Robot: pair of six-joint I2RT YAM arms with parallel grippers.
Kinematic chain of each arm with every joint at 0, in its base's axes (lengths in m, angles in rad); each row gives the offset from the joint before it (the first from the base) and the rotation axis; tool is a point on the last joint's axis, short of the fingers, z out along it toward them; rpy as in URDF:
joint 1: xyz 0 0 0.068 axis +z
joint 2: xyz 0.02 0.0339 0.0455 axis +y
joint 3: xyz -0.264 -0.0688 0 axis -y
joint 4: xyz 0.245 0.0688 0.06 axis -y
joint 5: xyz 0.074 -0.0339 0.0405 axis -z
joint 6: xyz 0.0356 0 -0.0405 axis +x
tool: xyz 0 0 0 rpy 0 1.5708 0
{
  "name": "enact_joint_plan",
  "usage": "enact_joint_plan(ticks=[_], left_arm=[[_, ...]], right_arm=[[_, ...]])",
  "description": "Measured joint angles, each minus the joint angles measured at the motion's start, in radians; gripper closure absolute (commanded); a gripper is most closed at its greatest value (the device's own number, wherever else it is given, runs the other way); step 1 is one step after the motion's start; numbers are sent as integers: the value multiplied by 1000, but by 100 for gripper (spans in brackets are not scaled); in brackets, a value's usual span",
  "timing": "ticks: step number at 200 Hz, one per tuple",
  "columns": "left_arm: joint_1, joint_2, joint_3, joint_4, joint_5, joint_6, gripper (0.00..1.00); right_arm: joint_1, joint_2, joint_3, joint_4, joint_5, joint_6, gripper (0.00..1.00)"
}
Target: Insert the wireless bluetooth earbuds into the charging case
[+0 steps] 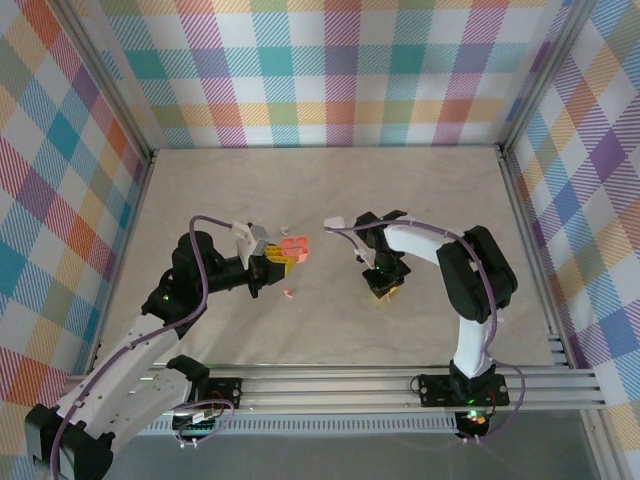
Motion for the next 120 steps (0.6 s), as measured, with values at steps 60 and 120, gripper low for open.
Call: enact_joint_plan(ticks=[60, 120], left_arm=[[0, 22, -3, 62, -7, -58, 100], [-9, 84, -16, 160, -26, -109, 100]], right_arm=[[-12, -96, 76, -38, -10, 37, 78], [-11, -226, 172, -89, -14, 68, 79]])
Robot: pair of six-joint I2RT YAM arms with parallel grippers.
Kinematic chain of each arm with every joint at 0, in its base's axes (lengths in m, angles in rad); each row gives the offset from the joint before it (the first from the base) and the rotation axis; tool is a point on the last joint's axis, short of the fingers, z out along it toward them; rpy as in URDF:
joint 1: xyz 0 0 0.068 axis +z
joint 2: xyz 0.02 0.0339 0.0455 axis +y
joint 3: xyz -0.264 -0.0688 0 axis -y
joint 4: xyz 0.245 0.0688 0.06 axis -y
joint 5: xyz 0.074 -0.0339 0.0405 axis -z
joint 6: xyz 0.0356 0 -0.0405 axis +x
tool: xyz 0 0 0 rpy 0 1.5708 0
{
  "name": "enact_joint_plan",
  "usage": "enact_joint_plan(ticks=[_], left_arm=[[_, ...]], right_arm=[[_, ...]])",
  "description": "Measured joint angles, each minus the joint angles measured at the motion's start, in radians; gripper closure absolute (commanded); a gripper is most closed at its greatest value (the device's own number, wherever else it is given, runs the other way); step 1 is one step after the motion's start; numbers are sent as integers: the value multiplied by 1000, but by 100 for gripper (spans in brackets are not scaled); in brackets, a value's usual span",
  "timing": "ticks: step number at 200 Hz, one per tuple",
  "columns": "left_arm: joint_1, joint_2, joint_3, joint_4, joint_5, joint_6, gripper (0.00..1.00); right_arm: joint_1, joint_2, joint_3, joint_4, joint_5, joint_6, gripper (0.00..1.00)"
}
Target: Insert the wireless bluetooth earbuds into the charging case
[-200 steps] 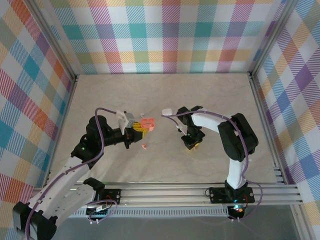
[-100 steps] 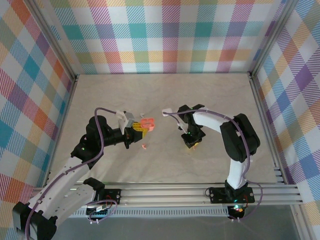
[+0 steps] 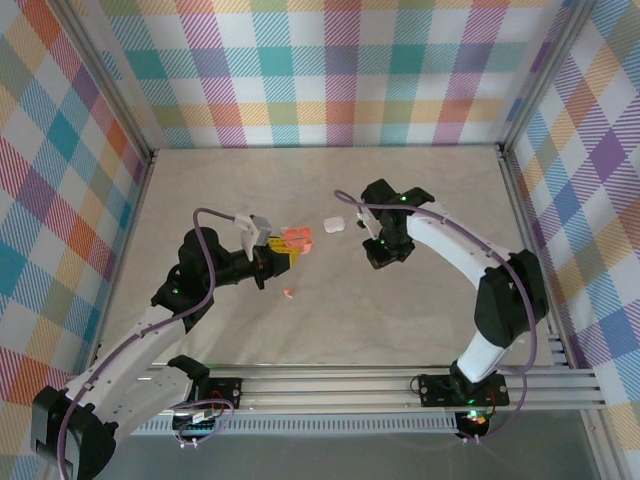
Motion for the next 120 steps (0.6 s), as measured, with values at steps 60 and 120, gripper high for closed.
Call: enact_joint_plan(ticks=[60, 120], left_arm=[[-95, 56, 0, 73, -65, -12, 100], [-176, 131, 1, 145, -149, -14, 100]], right_arm=[[38, -134, 59, -3, 27, 50, 80], [131, -279, 74, 92, 96, 97, 80]])
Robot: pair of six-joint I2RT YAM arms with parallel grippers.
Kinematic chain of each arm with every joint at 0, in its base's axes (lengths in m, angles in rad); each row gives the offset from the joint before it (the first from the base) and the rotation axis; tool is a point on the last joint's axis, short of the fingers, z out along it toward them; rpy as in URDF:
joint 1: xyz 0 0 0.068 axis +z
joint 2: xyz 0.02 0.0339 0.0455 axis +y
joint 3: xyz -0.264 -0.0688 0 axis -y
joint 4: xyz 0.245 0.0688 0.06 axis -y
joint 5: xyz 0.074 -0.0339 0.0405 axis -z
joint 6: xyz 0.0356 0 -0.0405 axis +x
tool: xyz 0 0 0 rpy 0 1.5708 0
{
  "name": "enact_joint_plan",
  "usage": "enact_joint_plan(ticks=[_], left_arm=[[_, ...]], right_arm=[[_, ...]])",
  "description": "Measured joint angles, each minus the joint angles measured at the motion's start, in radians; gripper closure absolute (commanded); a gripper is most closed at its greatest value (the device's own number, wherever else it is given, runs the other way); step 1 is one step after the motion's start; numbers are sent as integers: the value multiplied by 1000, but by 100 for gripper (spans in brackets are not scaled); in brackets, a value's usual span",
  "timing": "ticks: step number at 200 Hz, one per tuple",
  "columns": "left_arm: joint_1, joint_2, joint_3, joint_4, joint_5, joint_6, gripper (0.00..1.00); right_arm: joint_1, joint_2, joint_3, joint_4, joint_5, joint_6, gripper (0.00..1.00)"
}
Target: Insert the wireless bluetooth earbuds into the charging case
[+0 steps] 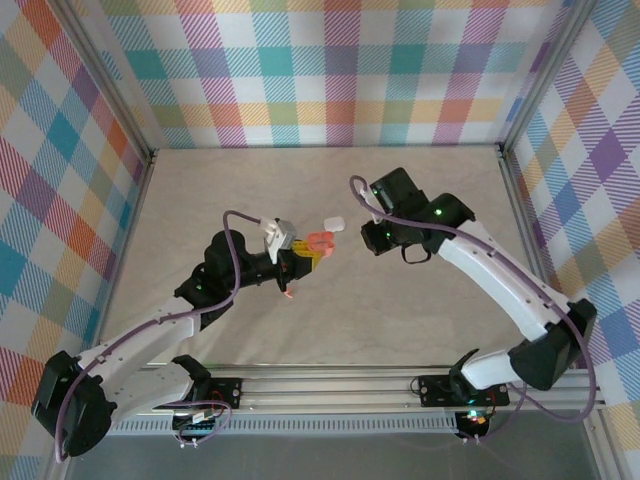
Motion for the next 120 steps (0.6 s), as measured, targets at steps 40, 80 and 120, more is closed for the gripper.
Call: enact_joint_plan(ticks=[40, 80, 120], left_arm=[[-34, 68, 9, 66, -57, 0, 100], [-50, 116, 19, 132, -85, -13, 100], [-70, 125, 44, 168, -88, -24, 100]], right_arm=[[56, -168, -54, 148, 32, 21, 79], [81, -219, -65, 251, 20, 27, 79], [94, -193, -71, 294, -3, 41, 80]])
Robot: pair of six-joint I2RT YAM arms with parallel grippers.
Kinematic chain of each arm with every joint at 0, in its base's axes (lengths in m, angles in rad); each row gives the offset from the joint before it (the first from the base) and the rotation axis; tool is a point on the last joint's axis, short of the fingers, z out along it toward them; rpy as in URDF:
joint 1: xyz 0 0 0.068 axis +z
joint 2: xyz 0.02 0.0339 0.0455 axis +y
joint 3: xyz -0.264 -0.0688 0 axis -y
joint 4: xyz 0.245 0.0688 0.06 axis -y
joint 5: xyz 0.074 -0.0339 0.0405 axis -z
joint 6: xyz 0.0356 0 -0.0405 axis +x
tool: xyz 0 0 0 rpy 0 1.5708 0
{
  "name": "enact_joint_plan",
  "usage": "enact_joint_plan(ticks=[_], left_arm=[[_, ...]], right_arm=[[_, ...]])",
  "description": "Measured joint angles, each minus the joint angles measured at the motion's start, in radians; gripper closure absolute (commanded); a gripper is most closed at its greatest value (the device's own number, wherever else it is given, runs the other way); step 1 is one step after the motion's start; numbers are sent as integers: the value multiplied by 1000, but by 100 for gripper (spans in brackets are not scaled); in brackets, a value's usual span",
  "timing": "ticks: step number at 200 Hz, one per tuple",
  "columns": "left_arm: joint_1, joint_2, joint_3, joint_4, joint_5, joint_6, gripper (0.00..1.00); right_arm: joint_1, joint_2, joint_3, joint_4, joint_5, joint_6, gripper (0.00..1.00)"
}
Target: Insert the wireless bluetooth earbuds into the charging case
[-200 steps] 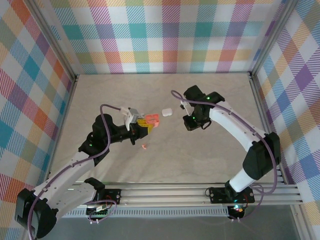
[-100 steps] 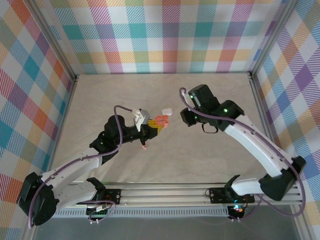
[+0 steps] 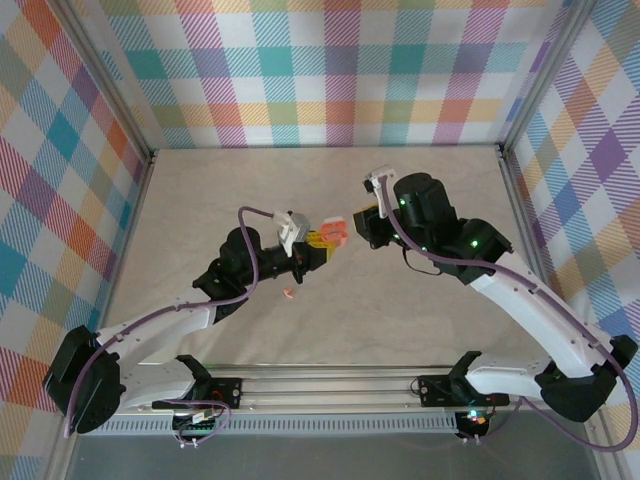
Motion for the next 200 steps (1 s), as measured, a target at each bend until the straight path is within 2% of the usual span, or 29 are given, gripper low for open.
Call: enact_joint_plan(ticks=[115, 200], left_arm=[[-28, 4, 12, 46, -69, -3, 100], [-28, 25, 21, 55, -71, -3, 100]], right_arm=[[40, 30, -30, 63, 18, 14, 81], [42, 51, -40, 71, 31, 14, 81]])
